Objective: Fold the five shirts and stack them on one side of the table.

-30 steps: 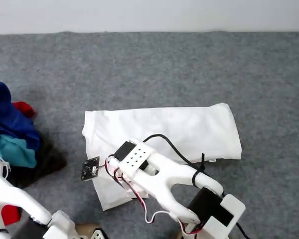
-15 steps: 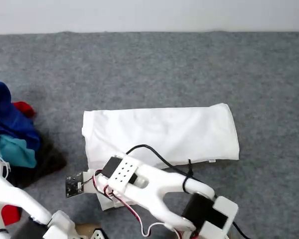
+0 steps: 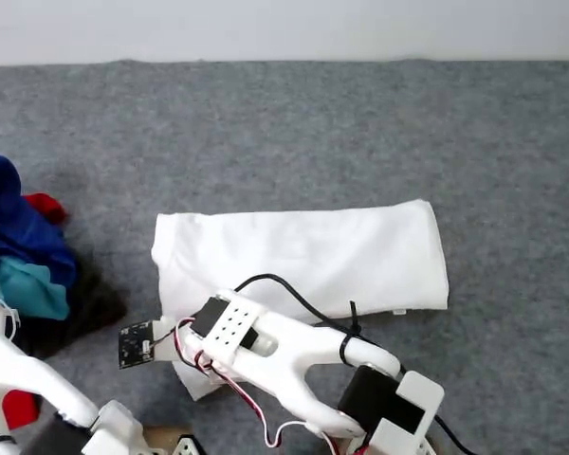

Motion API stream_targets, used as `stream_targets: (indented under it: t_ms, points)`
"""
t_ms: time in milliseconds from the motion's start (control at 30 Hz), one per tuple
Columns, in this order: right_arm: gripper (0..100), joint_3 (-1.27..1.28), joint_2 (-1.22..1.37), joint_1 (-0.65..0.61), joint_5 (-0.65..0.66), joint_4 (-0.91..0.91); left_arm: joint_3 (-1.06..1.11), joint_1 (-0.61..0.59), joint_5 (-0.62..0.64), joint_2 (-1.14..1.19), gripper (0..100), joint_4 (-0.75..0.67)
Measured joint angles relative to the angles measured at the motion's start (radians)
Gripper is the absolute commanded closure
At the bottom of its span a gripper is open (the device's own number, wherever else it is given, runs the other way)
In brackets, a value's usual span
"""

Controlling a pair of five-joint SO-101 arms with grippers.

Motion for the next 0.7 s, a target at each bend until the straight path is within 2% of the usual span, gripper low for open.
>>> stream_targets:
  t_ms: [267, 700]
  points:
    - [98.8, -0.044, 0.021, 0.0, 0.0, 0.031, 0.0, 0.0, 0.002, 0.0, 98, 0.0]
    - [98.8, -0.296, 0.04, 0.11, 0.0, 0.261, -0.074, 0.0, 0.002, 0.003, 98, 0.0]
